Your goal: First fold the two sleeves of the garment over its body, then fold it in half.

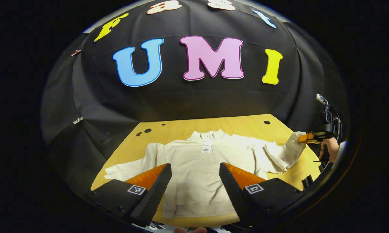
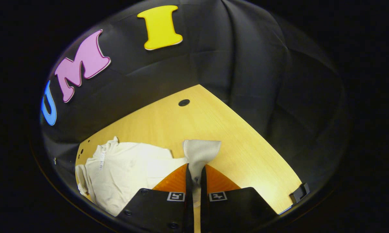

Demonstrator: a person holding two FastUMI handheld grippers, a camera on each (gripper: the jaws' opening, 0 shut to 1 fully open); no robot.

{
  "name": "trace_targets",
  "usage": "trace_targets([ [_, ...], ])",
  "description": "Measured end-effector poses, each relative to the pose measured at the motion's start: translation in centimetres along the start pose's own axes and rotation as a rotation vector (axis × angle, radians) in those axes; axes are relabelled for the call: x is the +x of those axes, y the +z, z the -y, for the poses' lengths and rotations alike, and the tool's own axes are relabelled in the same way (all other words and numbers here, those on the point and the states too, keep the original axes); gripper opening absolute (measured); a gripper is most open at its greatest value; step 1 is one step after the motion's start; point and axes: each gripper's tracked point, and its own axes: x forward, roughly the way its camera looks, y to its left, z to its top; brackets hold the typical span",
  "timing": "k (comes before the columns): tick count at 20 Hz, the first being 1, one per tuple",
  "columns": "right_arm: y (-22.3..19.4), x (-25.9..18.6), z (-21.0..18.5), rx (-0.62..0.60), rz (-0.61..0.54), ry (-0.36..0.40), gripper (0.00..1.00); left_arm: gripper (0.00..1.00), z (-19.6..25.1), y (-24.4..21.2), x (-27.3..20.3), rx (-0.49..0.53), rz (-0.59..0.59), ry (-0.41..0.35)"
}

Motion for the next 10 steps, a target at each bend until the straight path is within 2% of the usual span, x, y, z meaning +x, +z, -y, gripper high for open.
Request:
trace_targets([
  [5, -0.9, -2.6, -6.9, -0.004, 0.029, 0.073, 0.12, 0.95, -2.8, 0.0, -0.5, -0.01, 0.015, -0.004],
  [10, -3.2, -4.7, -15.0, -0.063, 0.048, 0.174, 0.12, 0.95, -5.6, -0.3, -0.8, -0.008, 0.025, -0.018],
])
